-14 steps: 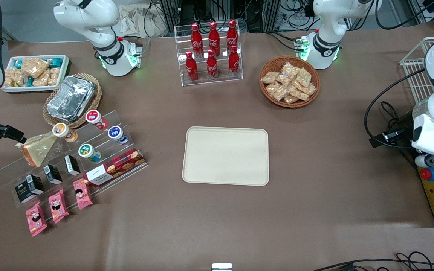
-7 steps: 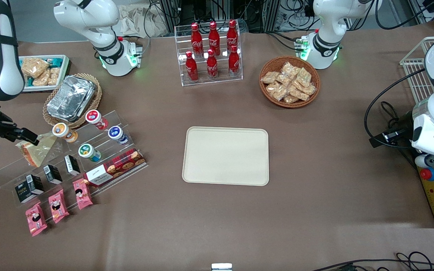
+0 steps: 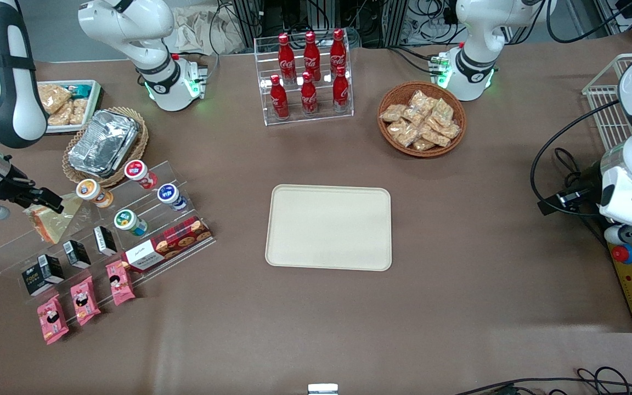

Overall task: Place sandwich on tray
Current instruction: 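Move the right gripper to the wrapped sandwich on the acrylic stand and grasp it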

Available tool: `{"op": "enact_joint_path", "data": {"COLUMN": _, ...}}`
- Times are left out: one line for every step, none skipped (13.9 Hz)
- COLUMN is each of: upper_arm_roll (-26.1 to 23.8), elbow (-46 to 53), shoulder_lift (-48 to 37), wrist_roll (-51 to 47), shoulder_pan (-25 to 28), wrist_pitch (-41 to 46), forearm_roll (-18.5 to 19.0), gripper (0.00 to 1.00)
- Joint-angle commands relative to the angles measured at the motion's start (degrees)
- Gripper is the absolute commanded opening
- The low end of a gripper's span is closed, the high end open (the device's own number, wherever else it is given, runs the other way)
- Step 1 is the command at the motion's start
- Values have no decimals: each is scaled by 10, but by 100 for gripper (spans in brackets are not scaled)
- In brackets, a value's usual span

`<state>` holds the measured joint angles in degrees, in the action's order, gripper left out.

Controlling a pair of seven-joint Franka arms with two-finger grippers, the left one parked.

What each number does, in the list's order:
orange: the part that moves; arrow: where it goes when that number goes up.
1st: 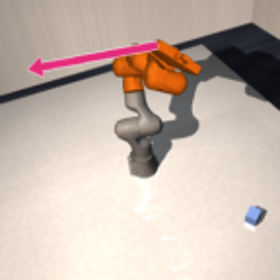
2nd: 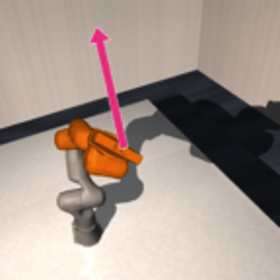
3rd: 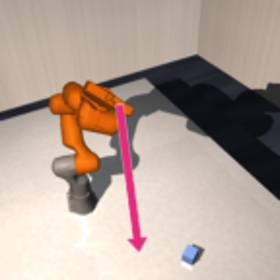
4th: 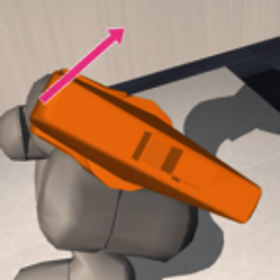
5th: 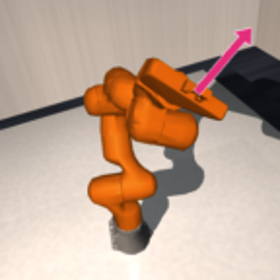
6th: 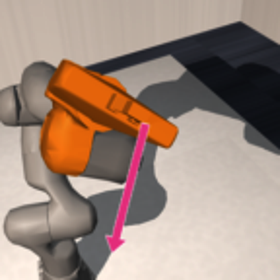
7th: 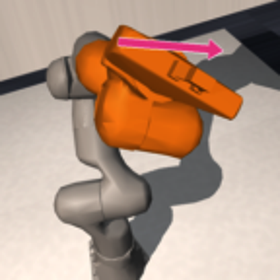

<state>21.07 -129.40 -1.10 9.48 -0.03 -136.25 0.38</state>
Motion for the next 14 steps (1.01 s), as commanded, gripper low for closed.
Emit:
{"op": "enact_joint_path", "data": {"upper_arm_roll": 2, "elbow": -6, "shoulder_lift": 5, "wrist_roll": 6, "shoulder_pan": 2, "wrist_pitch": -21, "forearm_roll": -1, "gripper": 95}}
{"op": "enact_joint_path", "data": {"upper_arm_roll": 2, "elbow": -6, "shoulder_lift": 5, "wrist_roll": 6, "shoulder_pan": 2, "wrist_pitch": -21, "forearm_roll": -1, "gripper": 93}}
{"op": "enact_joint_path", "data": {"upper_arm_roll": 2, "elbow": -6, "shoulder_lift": 7, "wrist_roll": 6, "shoulder_pan": 2, "wrist_pitch": -22, "forearm_roll": -1, "gripper": 91}}
{"op": "enact_joint_path", "data": {"upper_arm_roll": 2, "elbow": -7, "shoulder_lift": 7, "wrist_roll": 6, "shoulder_pan": 2, "wrist_pitch": -23, "forearm_roll": -1, "gripper": 85}}
{"op": "enact_joint_path", "data": {"upper_arm_roll": 1, "elbow": -7, "shoulder_lift": 8, "wrist_roll": 6, "shoulder_pan": 2, "wrist_pitch": -23, "forearm_roll": -1, "gripper": 81}}
{"op": "enact_joint_path", "data": {"upper_arm_roll": 1, "elbow": -7, "shoulder_lift": 8, "wrist_roll": 6, "shoulder_pan": 2, "wrist_pitch": -23, "forearm_roll": -1, "gripper": 77}}
{"op": "enact_joint_path", "data": {"upper_arm_roll": 2, "elbow": -8, "shoulder_lift": 8, "wrist_roll": 6, "shoulder_pan": 2, "wrist_pitch": -23, "forearm_roll": -1, "gripper": 72}}
{"op": "enact_joint_path", "data": {"upper_arm_roll": 1, "elbow": -9, "shoulder_lift": 8, "wrist_roll": 6, "shoulder_pan": 3, "wrist_pitch": -23, "forearm_roll": -1, "gripper": 70}}
{"op": "enact_joint_path", "data": {"upper_arm_roll": 2, "elbow": -10, "shoulder_lift": 8, "wrist_roll": 6, "shoulder_pan": 2, "wrist_pitch": -23, "forearm_roll": -1, "gripper": 66}}
{"op": "enact_joint_path", "data": {"upper_arm_roll": 1, "elbow": -10, "shoulder_lift": 8, "wrist_roll": 6, "shoulder_pan": 2, "wrist_pitch": -23, "forearm_roll": -1, "gripper": 61}}
{"op": "enact_joint_path", "data": {"upper_arm_roll": 2, "elbow": -10, "shoulder_lift": 8, "wrist_roll": 6, "shoulder_pan": 2, "wrist_pitch": -23, "forearm_roll": -1, "gripper": 56}}
{"op": "enact_joint_path", "data": {"upper_arm_roll": 2, "elbow": -10, "shoulder_lift": 8, "wrist_roll": 6, "shoulder_pan": 2, "wrist_pitch": -23, "forearm_roll": -1, "gripper": 48}}
{"op": "enact_joint_path", "data": {"upper_arm_roll": 2, "elbow": -10, "shoulder_lift": 8, "wrist_roll": 6, "shoulder_pan": 2, "wrist_pitch": -23, "forearm_roll": -1, "gripper": 37}}
{"op": "enact_joint_path", "data": {"upper_arm_roll": 2, "elbow": -10, "shoulder_lift": 8, "wrist_roll": 6, "shoulder_pan": 2, "wrist_pitch": -22, "forearm_roll": -1, "gripper": 29}}
